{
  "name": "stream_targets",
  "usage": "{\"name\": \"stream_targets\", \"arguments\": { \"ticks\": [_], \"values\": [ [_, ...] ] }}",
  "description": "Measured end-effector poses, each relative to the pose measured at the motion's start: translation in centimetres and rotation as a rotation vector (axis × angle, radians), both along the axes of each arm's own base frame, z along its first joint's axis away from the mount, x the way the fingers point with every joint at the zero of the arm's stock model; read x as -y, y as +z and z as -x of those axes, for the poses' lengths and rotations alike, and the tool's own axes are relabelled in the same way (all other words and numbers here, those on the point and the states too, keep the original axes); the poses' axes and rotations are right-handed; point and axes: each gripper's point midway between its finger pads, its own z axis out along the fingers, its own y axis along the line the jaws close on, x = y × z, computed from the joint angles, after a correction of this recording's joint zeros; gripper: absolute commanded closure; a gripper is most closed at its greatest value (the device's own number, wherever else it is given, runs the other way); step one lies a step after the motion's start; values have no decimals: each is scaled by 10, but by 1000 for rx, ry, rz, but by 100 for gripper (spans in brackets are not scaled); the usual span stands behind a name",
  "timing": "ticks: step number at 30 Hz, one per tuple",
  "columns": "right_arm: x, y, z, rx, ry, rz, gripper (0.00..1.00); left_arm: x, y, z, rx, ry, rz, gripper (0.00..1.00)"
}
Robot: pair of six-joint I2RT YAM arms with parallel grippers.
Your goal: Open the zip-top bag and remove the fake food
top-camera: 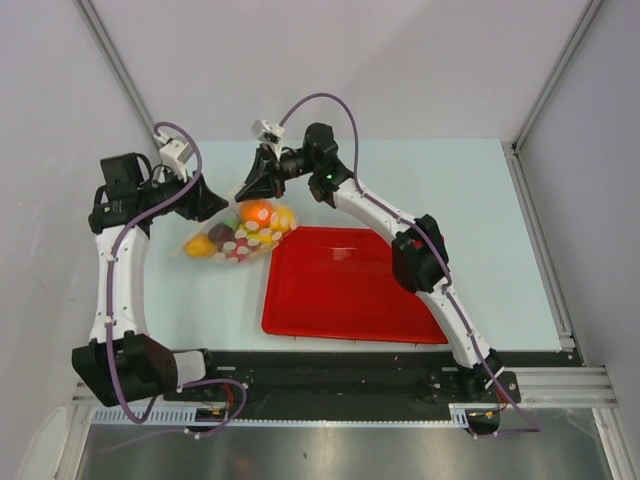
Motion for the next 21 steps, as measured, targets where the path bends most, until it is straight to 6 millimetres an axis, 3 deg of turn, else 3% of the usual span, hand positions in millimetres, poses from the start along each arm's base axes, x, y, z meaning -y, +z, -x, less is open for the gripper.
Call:
{"name": "stream_targets", "arguments": {
  "ticks": [11, 21],
  "values": [
    [3, -1, -3, -1, -1, 3, 100, 5, 3, 7, -4, -22, 22, 48],
    [5, 0, -4, -1, -1, 2, 100, 8, -3, 24, -4, -19, 26, 73]
  ]
}}
